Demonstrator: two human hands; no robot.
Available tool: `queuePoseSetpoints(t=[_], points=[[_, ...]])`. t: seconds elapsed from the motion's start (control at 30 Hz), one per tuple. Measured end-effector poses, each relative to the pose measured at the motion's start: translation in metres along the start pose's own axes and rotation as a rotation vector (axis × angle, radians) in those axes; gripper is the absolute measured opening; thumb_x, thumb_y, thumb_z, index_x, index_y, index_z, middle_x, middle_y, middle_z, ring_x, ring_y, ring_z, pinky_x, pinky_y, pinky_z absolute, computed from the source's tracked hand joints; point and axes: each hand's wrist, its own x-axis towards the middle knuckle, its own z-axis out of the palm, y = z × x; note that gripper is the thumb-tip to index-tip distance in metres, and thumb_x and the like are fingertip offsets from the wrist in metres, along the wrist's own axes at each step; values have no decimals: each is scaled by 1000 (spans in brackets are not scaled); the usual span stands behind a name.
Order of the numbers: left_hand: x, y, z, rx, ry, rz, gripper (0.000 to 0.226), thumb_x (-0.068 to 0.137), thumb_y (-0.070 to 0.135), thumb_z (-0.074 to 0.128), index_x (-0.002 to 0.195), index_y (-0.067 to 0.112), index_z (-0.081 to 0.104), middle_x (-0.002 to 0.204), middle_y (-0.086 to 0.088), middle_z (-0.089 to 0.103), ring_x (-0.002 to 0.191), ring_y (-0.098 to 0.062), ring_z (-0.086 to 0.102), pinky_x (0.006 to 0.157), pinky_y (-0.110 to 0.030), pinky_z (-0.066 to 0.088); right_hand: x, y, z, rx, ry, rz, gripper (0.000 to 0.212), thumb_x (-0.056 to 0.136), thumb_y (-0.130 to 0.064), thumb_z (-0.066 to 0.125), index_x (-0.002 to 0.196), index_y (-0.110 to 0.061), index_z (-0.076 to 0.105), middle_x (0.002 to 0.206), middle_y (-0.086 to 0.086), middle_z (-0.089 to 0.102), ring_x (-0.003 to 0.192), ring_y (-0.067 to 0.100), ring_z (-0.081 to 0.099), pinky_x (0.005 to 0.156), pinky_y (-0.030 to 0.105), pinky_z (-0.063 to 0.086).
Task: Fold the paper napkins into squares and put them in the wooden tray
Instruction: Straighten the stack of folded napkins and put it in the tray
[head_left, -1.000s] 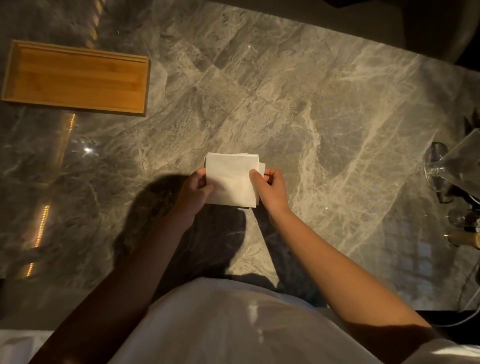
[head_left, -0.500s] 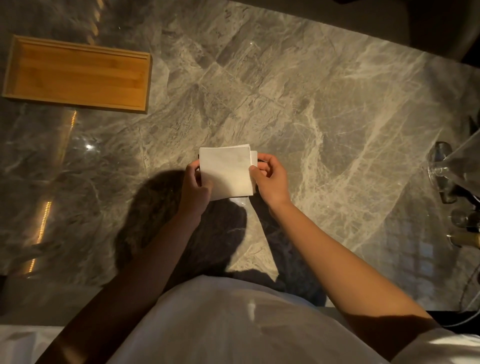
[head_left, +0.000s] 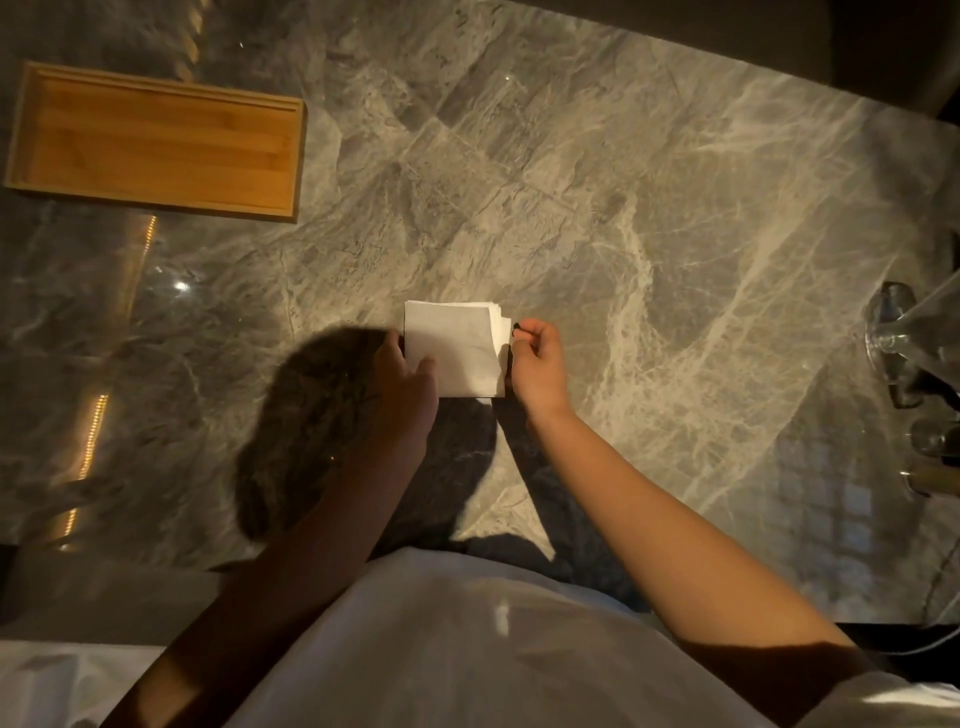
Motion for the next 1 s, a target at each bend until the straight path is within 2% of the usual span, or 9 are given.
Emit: queuePoseSetpoints(t=[0.17, 0.27, 0.4, 0.5, 0.6, 0.7, 0.8, 0.9, 1.0], points=[[1, 6, 4, -42, 29, 1, 49, 95, 17, 44, 142, 8, 33, 140, -15, 40, 125, -27, 41, 97, -30, 34, -1, -6, 4, 22, -35, -10, 27, 98, -15, 44, 124, -9, 47, 106, 0, 53, 85, 6, 54, 70, 12, 42], [4, 3, 0, -64, 12, 15, 50, 90, 12, 51, 138, 5, 37, 136, -17, 42, 122, -27, 45, 101, -38, 40, 2, -4, -2, -13, -63, -44, 36, 91, -21, 59, 124, -12, 46, 118, 1, 53, 107, 15, 54, 89, 21, 42], [8, 0, -3, -37, 14, 14, 58, 82, 6, 59, 135, 2, 38, 135, -19, 43, 120, -28, 47, 101, -44, 42, 4, 4, -6, -189, -137, -131, 53, 82, -28, 70, 126, -14, 45, 127, 4, 51, 113, 17, 51, 97, 30, 45], [11, -1, -4, -40, 14, -14, 59, 81, 8, 60, 136, 4, 38, 136, -17, 41, 121, -28, 47, 101, -44, 43, 1, 1, -6, -102, -50, -177, 32, 90, -33, 55, 115, -14, 49, 114, 4, 56, 101, 19, 55, 88, 32, 48], [15, -4, -6, -6, 37, 15, 54, 79, 10, 64, 129, 0, 44, 129, -20, 48, 115, -30, 52, 96, -47, 46, -8, 0, -13, -225, 82, -475, 8, 81, -20, 45, 88, -20, 47, 84, 0, 53, 78, 15, 51, 67, 30, 42], [15, -5, -9, 70, 76, 121, 48, 78, 11, 69, 117, -8, 48, 120, -26, 51, 109, -36, 52, 93, -48, 45, -21, -2, -18, -389, -53, -762, 15, 78, -9, 46, 68, -20, 45, 65, -4, 47, 62, 13, 44, 54, 37, 37], [14, -10, -9, 219, 78, 285, 46, 78, 11, 69, 114, -5, 47, 114, -25, 50, 104, -37, 51, 88, -47, 45, -30, -1, -18, -518, -208, -947, 14, 82, -17, 50, 70, -11, 56, 68, 1, 54, 65, 18, 50, 51, 38, 41], [18, -9, -11, 275, 92, 286, 36, 80, 14, 63, 112, 4, 48, 112, -14, 55, 101, -29, 54, 85, -47, 49, -32, -2, -18, -529, -205, -966, 18, 82, -23, 54, 86, -8, 63, 80, 4, 60, 75, 20, 56, 60, 35, 45], [23, -7, -12, 341, 92, 310, 33, 81, 17, 63, 108, 4, 50, 109, -13, 58, 99, -27, 56, 83, -45, 51, -34, -3, -14, -500, -212, -994, 19, 83, -24, 54, 84, -6, 62, 78, 7, 58, 71, 23, 54, 59, 37, 43]])
